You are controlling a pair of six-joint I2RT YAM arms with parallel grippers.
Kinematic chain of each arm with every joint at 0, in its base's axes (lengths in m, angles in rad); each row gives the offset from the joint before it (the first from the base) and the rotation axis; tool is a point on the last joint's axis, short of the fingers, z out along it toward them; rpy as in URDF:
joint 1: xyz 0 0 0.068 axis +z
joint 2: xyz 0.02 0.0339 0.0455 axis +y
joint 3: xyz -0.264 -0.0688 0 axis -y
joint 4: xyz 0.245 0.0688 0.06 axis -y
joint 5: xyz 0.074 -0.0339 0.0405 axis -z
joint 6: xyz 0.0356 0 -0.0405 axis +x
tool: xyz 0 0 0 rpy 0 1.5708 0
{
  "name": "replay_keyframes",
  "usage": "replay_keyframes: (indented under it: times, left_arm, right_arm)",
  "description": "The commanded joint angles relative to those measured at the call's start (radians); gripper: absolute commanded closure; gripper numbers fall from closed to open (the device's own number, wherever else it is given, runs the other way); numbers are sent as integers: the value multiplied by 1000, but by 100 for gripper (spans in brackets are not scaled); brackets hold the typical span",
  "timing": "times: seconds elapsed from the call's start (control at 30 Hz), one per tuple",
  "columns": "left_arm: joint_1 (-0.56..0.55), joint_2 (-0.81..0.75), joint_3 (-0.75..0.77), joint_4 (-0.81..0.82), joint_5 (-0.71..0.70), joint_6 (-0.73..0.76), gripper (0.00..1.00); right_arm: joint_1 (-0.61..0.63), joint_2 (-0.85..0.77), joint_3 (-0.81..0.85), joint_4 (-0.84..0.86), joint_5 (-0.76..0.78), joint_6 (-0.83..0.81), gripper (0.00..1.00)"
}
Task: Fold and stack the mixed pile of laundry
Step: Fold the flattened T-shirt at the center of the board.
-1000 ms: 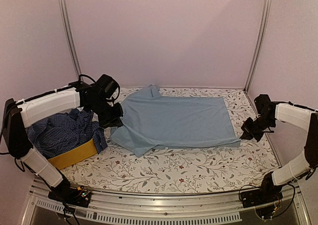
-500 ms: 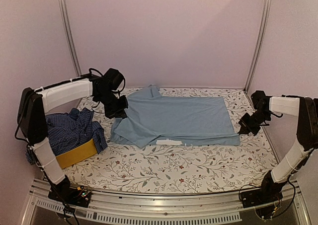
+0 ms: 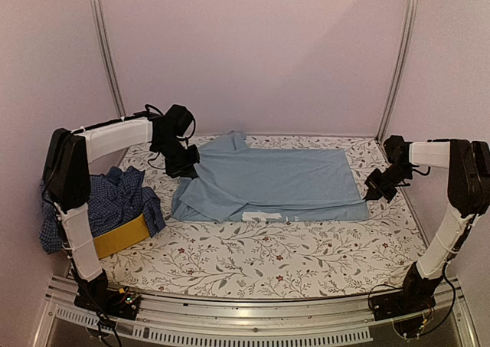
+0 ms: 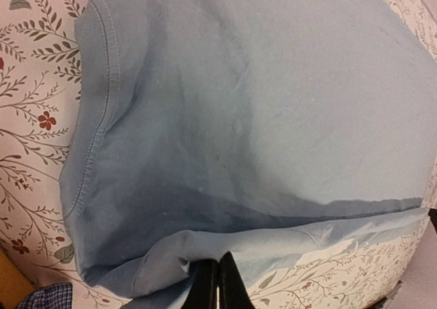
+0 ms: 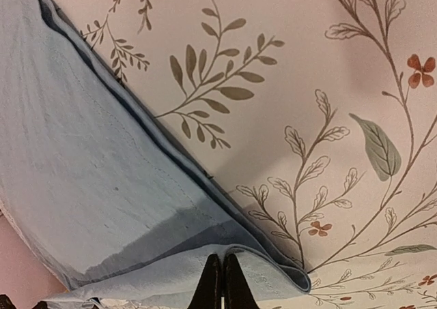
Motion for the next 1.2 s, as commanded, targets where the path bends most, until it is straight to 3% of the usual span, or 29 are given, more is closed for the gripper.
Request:
replay_keyframes:
  times: [0.0, 0.8, 0.93, 0.97, 1.17]
  left_arm:
    - [17, 41, 60, -14, 11, 38, 100]
    - [56, 186, 210, -26, 31, 109, 100]
    - [69, 209, 216, -31, 34, 118, 100]
    - [72, 210, 214, -36, 40, 121, 95]
    - [126, 79, 103, 15, 76, 149, 45]
  right_arm:
    - [-9, 43, 41, 6, -6, -16, 100]
    - [-12, 139, 116, 6, -15, -15, 98]
    - [-12, 153, 115, 17, -20, -23, 91]
    - [-13, 156, 117, 19, -25, -28, 87]
    - [-44, 116, 135, -3, -44, -164, 53]
